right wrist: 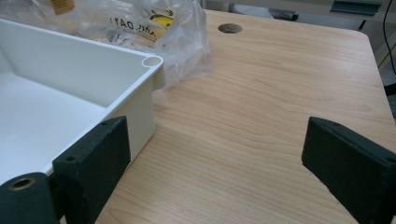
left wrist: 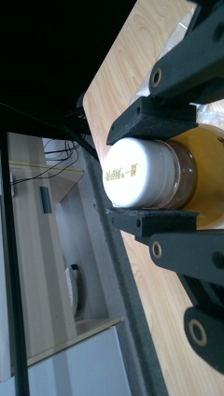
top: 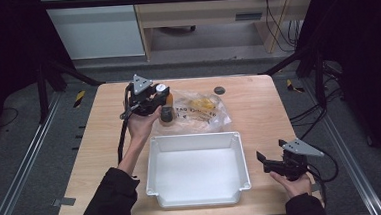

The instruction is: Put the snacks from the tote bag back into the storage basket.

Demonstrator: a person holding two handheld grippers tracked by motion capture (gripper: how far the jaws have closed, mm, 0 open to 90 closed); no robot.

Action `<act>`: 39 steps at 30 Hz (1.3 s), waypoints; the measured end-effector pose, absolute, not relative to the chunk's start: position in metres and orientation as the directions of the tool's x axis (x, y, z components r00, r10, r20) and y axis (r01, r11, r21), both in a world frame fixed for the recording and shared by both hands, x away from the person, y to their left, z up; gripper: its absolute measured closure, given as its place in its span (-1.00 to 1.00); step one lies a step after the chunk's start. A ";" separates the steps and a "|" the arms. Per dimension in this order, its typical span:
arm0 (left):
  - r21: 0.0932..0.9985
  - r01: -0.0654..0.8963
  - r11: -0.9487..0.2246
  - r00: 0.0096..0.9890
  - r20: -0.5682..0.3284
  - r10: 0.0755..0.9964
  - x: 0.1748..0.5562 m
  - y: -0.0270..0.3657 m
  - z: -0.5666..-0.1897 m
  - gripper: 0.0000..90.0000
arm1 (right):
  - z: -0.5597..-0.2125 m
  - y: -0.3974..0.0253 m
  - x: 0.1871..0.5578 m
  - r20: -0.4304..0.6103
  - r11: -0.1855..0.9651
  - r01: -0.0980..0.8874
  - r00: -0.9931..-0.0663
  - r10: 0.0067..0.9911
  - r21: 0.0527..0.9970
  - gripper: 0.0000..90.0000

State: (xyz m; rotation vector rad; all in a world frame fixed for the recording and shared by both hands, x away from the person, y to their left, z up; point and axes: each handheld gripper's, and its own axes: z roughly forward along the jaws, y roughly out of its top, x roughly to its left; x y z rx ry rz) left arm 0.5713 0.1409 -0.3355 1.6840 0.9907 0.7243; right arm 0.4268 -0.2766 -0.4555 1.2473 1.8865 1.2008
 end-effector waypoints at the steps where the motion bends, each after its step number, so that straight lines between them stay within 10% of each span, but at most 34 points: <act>1: 0.951 0.268 -0.152 0.482 0.005 0.876 0.571 0.141 -0.334 0.31 | -0.455 -0.277 0.427 0.015 0.161 0.401 -0.400 0.916 0.902 -0.82; 39: 0.971 0.180 -0.161 0.552 0.036 0.833 0.526 0.138 -0.287 0.31 | -0.455 -0.276 0.426 0.014 0.160 0.401 -0.399 0.917 0.902 -0.81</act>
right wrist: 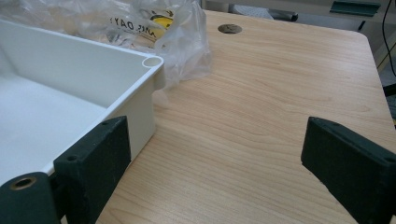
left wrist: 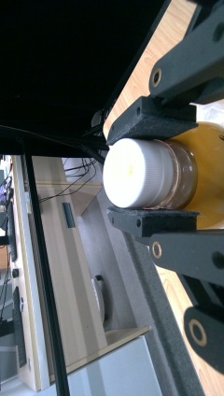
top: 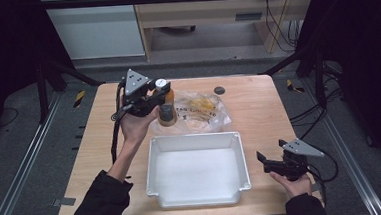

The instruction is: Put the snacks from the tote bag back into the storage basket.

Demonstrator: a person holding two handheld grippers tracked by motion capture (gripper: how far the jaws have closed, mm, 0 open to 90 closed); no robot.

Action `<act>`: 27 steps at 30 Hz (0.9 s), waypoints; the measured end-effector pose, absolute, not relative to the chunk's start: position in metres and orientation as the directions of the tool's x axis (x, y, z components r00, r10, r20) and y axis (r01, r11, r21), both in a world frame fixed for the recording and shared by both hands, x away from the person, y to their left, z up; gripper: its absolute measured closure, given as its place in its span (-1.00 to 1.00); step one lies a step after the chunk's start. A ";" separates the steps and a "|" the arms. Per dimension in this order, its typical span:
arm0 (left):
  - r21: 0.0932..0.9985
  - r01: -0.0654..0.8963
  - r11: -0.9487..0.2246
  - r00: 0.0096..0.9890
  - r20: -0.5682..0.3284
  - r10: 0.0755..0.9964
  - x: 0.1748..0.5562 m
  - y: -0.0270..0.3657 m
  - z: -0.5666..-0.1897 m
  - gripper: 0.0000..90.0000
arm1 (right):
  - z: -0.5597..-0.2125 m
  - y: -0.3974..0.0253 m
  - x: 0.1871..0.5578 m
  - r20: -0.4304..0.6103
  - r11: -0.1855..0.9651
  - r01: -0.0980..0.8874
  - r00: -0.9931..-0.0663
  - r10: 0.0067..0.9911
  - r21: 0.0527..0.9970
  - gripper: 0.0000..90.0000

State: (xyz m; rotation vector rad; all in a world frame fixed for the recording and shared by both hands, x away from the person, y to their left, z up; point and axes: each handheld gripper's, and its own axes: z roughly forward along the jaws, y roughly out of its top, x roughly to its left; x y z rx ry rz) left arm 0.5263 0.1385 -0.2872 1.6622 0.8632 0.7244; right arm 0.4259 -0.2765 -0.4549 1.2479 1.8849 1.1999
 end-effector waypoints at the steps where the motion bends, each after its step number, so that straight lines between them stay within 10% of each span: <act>1: 0.970 0.180 -0.161 0.553 0.036 0.832 0.525 0.138 -0.287 0.31 | -0.455 -0.276 0.426 0.015 0.160 0.402 -0.400 0.917 0.902 -0.81; 27: 0.975 0.157 -0.159 0.580 0.039 0.813 0.498 0.144 -0.283 0.31 | -0.455 -0.277 0.426 0.013 0.163 0.401 -0.400 0.916 0.902 -0.81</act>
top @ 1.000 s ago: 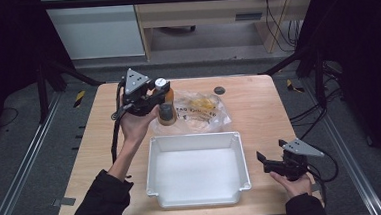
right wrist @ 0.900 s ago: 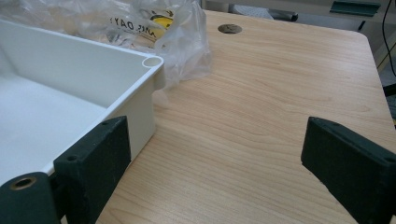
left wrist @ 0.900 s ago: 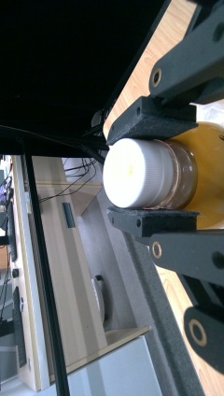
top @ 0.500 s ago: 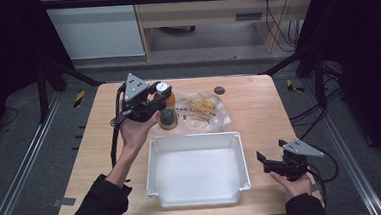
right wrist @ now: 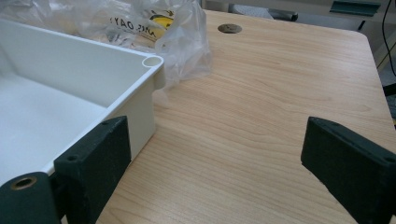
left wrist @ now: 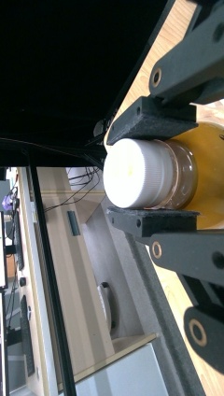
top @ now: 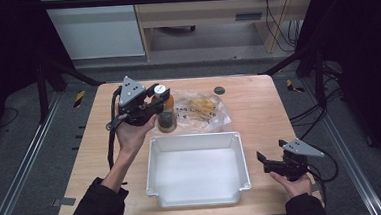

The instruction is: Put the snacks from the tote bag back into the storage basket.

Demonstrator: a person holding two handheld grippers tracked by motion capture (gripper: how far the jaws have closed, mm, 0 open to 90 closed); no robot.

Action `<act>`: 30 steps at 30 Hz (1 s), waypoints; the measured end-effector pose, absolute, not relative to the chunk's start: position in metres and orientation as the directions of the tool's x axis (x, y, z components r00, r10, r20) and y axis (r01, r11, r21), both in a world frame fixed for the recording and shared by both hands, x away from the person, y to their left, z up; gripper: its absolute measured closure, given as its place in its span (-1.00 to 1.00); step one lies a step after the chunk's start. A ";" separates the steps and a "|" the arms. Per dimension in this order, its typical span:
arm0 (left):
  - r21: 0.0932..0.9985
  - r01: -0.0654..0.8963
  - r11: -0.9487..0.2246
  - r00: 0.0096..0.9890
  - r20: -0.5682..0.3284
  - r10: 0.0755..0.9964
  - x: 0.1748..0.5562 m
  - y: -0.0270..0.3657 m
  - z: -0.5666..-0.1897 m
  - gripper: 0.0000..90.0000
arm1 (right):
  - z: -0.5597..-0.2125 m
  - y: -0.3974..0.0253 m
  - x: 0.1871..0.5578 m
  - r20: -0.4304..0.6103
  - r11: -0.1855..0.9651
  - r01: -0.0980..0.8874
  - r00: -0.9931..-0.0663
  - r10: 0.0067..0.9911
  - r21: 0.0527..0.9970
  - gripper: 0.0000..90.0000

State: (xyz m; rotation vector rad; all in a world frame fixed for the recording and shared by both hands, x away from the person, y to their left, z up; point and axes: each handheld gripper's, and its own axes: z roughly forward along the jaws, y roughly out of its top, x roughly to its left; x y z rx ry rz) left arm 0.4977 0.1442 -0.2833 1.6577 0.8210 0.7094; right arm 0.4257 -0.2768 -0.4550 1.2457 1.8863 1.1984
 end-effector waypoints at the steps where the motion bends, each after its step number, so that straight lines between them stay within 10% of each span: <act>1: 0.975 0.157 -0.156 0.580 0.037 0.813 0.496 0.144 -0.284 0.31 | -0.455 -0.277 0.425 0.015 0.160 0.402 -0.399 0.917 0.902 -0.81; 30: 0.973 0.168 -0.157 0.631 0.016 0.776 0.450 0.141 -0.323 0.31 | -0.455 -0.278 0.424 0.010 0.162 0.399 -0.395 0.919 0.902 -0.80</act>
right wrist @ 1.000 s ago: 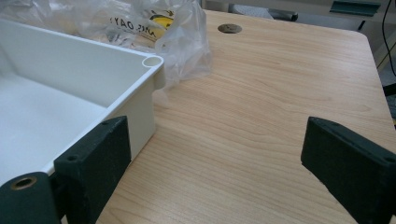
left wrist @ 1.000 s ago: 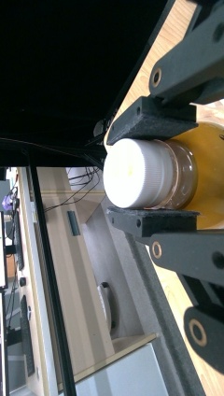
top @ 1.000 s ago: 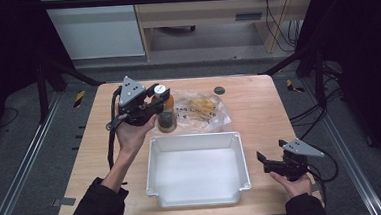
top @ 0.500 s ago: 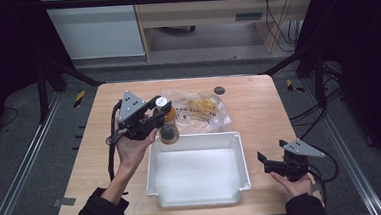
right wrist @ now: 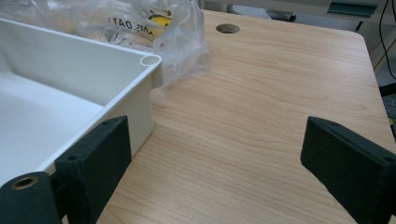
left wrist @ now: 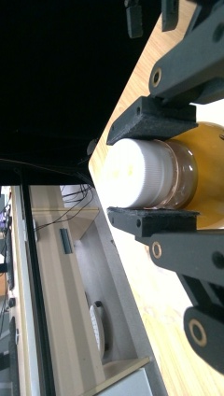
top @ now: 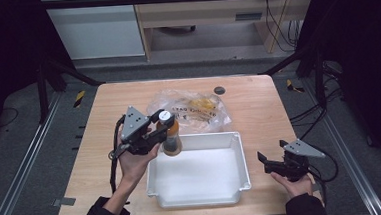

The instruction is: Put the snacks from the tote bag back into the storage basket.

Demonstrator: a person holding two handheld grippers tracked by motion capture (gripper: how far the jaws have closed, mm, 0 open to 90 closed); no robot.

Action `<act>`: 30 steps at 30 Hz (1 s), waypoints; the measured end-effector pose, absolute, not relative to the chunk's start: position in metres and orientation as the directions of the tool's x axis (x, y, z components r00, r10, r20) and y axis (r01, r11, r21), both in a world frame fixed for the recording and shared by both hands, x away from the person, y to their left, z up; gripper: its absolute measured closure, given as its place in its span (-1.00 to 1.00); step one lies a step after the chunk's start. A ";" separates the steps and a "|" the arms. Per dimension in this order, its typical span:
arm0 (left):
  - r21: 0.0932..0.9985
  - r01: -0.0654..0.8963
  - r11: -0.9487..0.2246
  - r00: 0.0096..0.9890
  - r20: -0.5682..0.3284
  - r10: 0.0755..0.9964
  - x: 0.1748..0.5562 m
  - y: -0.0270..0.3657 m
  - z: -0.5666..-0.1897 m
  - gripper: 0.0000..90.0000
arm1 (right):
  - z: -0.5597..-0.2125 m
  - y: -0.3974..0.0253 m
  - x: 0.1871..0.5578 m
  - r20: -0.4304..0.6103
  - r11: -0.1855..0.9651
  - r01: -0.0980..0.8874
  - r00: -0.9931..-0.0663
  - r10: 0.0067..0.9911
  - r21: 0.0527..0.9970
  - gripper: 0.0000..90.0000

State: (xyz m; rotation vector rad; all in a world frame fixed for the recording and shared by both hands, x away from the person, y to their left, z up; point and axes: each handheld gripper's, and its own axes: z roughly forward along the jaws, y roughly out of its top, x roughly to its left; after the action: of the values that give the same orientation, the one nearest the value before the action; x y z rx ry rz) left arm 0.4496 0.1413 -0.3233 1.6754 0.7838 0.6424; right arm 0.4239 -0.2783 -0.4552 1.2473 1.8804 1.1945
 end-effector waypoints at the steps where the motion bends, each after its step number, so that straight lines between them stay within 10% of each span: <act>1: 0.971 0.170 -0.165 0.633 0.021 0.774 0.449 0.141 -0.325 0.31 | -0.455 -0.278 0.424 0.010 0.162 0.399 -0.395 0.919 0.902 -0.80; 30: 0.937 0.261 -0.234 0.656 0.006 0.755 0.433 0.126 -0.369 0.31 | -0.455 -0.278 0.423 0.008 0.165 0.396 -0.398 0.917 0.903 -0.80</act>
State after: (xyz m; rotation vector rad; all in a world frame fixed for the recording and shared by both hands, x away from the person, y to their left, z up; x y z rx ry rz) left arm 0.4328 0.1260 -0.3691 1.7961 0.8144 0.5727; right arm 0.4226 -0.2782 -0.4551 1.2409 1.8821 1.1966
